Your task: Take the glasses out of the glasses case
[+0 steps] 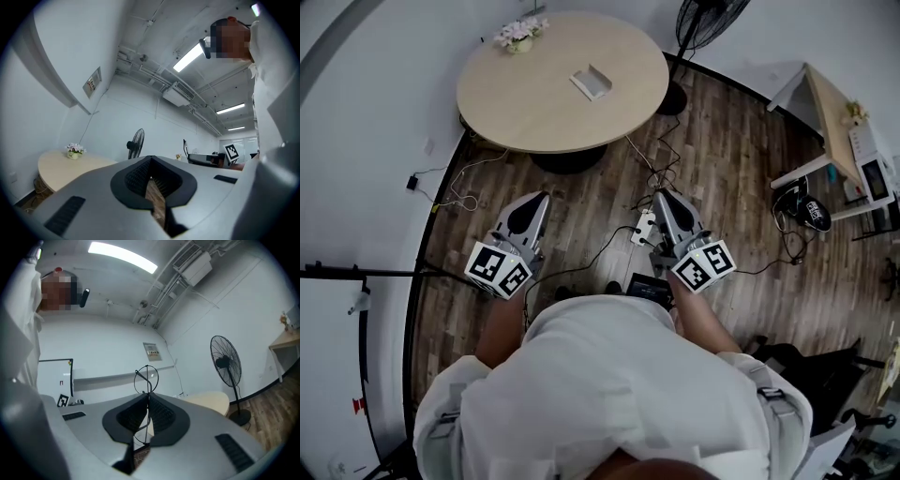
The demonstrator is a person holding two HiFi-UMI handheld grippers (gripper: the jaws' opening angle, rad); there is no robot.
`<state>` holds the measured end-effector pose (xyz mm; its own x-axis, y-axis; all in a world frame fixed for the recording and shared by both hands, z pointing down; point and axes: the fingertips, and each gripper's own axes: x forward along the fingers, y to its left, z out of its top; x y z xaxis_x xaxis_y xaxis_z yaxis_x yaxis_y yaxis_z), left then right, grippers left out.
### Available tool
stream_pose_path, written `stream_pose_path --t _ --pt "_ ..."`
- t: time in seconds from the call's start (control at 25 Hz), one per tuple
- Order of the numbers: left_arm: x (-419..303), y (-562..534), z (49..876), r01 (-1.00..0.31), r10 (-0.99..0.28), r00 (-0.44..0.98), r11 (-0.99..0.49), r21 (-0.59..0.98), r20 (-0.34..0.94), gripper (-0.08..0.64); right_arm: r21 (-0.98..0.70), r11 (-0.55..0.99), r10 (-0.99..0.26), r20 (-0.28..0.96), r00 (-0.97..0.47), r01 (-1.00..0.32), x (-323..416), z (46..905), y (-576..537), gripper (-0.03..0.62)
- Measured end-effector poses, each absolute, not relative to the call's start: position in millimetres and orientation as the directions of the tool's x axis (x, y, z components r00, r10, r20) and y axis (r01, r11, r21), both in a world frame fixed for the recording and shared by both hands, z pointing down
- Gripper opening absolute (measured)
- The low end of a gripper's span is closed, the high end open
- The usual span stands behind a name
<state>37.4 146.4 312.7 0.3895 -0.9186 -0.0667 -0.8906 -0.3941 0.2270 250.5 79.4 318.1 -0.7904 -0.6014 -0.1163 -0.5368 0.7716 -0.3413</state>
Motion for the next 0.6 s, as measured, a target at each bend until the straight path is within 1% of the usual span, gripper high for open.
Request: stream_pose_path --t 0.12,0.28,0.44,0.6 --pt "32 148 320 -0.901 -0.930 0.368 -0.364 0.236 -0.028 0.012 -0.261 0.784 -0.602 -0.102 -0.792 -0.563 242 321 82 0.029" --pt "23 146 322 -0.920 -0.948 0.319 -0.313 0.235 -0.014 0.012 -0.176 0.790 -0.605 -0.069 -0.793 -0.587 240 325 78 0.029" --pt "20 135 319 -0.936 -0.956 0.293 -0.288 0.201 -0.004 0.009 -0.140 0.796 -0.602 -0.080 -0.794 -0.589 242 324 65 0.029" --pt "38 130 330 -0.926 -0.950 0.313 -0.307 0.220 -0.009 0.005 -0.108 0.805 -0.592 -0.071 -0.803 -0.584 254 331 65 0.029"
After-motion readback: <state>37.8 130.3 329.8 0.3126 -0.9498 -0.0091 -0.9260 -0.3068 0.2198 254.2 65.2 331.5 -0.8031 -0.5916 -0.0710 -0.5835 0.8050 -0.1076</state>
